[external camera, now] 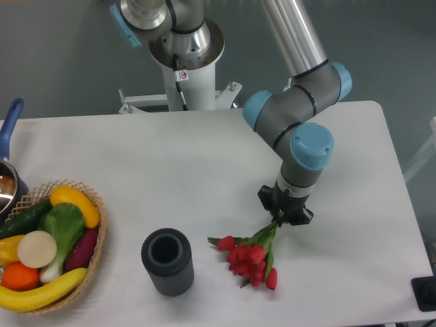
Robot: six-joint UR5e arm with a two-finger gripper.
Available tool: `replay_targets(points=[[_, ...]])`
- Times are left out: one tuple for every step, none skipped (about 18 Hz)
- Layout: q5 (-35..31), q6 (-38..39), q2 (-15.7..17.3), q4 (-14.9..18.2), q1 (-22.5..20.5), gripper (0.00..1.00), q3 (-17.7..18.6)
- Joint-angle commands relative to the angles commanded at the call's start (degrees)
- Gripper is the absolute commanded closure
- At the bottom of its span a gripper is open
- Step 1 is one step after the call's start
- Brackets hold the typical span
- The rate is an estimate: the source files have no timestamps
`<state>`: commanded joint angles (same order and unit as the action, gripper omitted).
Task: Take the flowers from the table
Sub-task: 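Lift the red tulip bunch up off the table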
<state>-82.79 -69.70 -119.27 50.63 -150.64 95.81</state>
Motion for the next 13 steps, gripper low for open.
replay_targets(points=[[0.17,0.00,0.18,0.00,-0.18,0.79,-0.53],[0.35,0.00,1.31,0.17,-0.35,0.79,-1.14],[0.96,0.00,2.45,0.18,-0.61,0.79,-1.84],[2.01,0.00,2.90,0.18,-0.79,0.79,-2.63],[3.24,0.09,3.08,0.18,-0.88,0.79,-3.25],[4.12,0.09,3.77,0.18,-1.23,0.79,-3.87],[4.91,0.61,4.65,0.18,-1.49,0.79,-4.66],[5.88,0.88,5.70,0.18,-1.50,0.78,-4.84],[7.19,1.40,6.76,0.26,-1.58,0.78,-4.93],[9.47,2.10,7.73,0.26,-2.02,0.78,-4.93],[12.28,2.37,8.35,0.18,-2.72,0.78,-5.10],[15.26,2.46,8.53,0.18,-3.34,0.79,-5.62],[17.82,2.55,8.88,0.18,-4.04,0.78,-6.33]])
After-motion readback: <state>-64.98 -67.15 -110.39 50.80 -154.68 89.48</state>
